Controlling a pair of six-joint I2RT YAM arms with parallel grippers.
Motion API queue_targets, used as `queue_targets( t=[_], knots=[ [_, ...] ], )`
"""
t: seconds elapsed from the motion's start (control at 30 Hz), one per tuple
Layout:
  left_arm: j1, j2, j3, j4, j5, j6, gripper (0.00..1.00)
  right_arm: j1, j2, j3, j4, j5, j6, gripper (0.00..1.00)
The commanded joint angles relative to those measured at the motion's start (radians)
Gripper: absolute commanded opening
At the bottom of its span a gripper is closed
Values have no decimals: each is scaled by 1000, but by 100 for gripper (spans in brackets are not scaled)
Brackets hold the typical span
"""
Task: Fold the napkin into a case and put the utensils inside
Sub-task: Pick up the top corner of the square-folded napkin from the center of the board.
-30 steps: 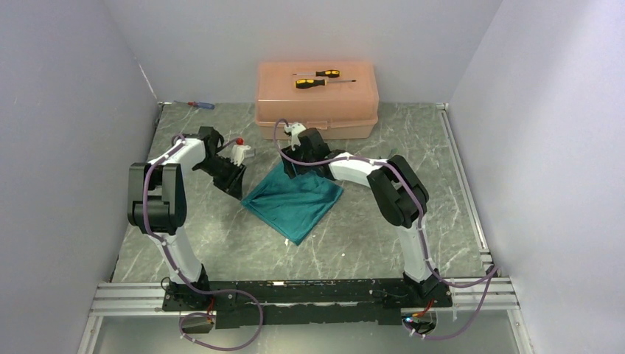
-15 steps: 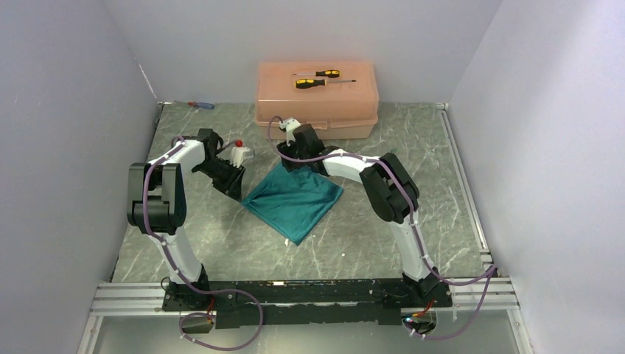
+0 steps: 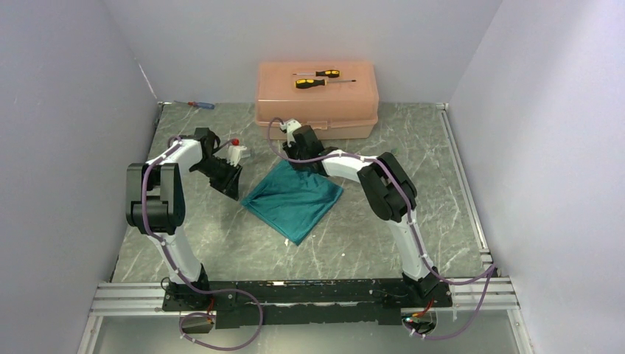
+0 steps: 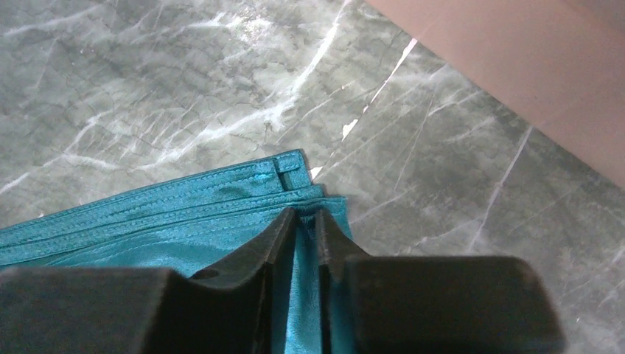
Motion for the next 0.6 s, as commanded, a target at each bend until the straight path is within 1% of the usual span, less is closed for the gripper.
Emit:
queue_targets(
  t=[0.0,0.07,0.1,0.43,0.57],
  knots=[
    [2,-43,23,0,0,-9,31,-3,-92,-22,70,12,-1,13],
    [2,-44,19,0,-4,-8,31,-3,-106,-27,71,12,-2,3],
    [2,-46,18,2,-6,-7,31,-3,-113,-31,74,10,-3,0],
    [2,-50,16,4,-15,-5,31,7,-179,-90,86,-4,-8,0],
    [2,-52,25,-2,-13,-4,31,26,-242,-165,99,-12,-20,0]
  ],
)
